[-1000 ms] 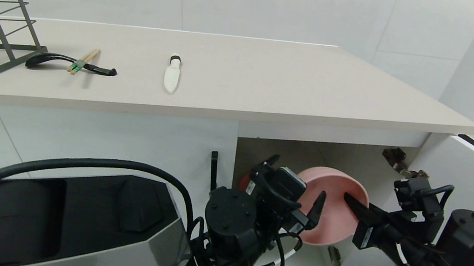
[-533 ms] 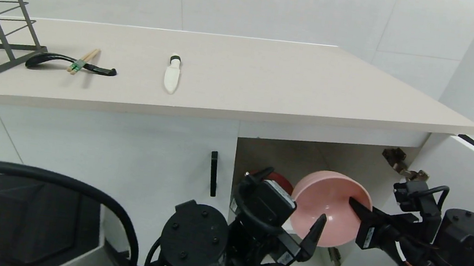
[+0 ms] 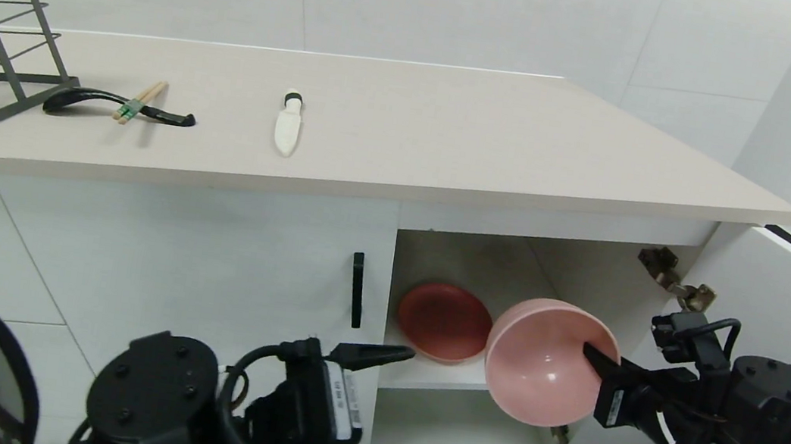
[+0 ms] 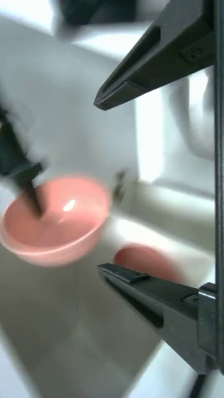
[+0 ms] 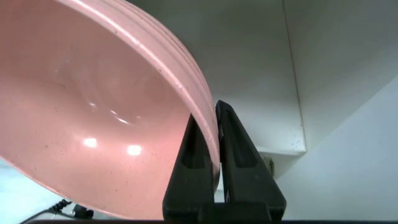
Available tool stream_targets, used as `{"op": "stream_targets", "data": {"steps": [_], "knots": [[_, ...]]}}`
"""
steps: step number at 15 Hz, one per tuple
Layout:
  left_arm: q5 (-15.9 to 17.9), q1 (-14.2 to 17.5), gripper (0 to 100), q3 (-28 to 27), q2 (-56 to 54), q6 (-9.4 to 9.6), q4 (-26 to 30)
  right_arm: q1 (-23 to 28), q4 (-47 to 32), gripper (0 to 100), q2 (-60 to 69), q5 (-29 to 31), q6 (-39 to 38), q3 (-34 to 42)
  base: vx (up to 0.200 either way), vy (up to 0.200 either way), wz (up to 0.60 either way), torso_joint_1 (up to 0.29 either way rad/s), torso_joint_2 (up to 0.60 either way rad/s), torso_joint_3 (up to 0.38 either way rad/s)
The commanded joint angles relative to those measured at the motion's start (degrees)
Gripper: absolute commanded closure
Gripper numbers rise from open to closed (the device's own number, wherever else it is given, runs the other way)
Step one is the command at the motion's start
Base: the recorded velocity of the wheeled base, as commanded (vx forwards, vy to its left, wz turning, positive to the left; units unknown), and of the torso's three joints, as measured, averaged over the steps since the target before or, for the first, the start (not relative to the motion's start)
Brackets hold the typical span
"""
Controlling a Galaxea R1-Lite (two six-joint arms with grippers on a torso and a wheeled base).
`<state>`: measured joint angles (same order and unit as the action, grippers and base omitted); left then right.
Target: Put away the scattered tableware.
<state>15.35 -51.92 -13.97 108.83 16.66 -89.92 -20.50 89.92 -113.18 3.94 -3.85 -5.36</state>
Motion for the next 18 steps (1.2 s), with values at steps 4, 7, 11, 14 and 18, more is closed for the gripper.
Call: {"op": "stream_targets", "data": {"steps": [4,7,11,14,18], "knots": [[1.3,3.3,0,10.3,-11.0,-0.05,-0.1,-1.1,0.1,100,-0.2,0.0,-0.8,0.8,0.0,0.0,0.0,0.0,0.0,0.0],[0.8,5.3,0,14.0,-16.5,-1.11,-0.1,-3.6,0.1,100,-4.6,0.0,-0.8,-3.9,0.0,0.0,0.0,0.0,0.0,0.0],[0.6,10.1,0,14.0,-19.5,-7.52,-0.1,-3.8,0.1,100,-15.1,-0.1,-0.8,-10.9,0.0,0.0,0.0,0.0,0.0,0.0],[0.6,11.6,0,14.0,-19.6,-9.11,-0.1,-3.9,0.1,100,-20.2,-0.3,-0.6,-14.7,0.0,0.0,0.0,0.0,0.0,0.0],[0.5,12.1,0,14.0,-20.1,-11.13,-0.1,-4.8,0.1,100,-22.9,-3.3,-0.5,-22.9,0.0,0.0,0.0,0.0,0.0,0.0]]}}
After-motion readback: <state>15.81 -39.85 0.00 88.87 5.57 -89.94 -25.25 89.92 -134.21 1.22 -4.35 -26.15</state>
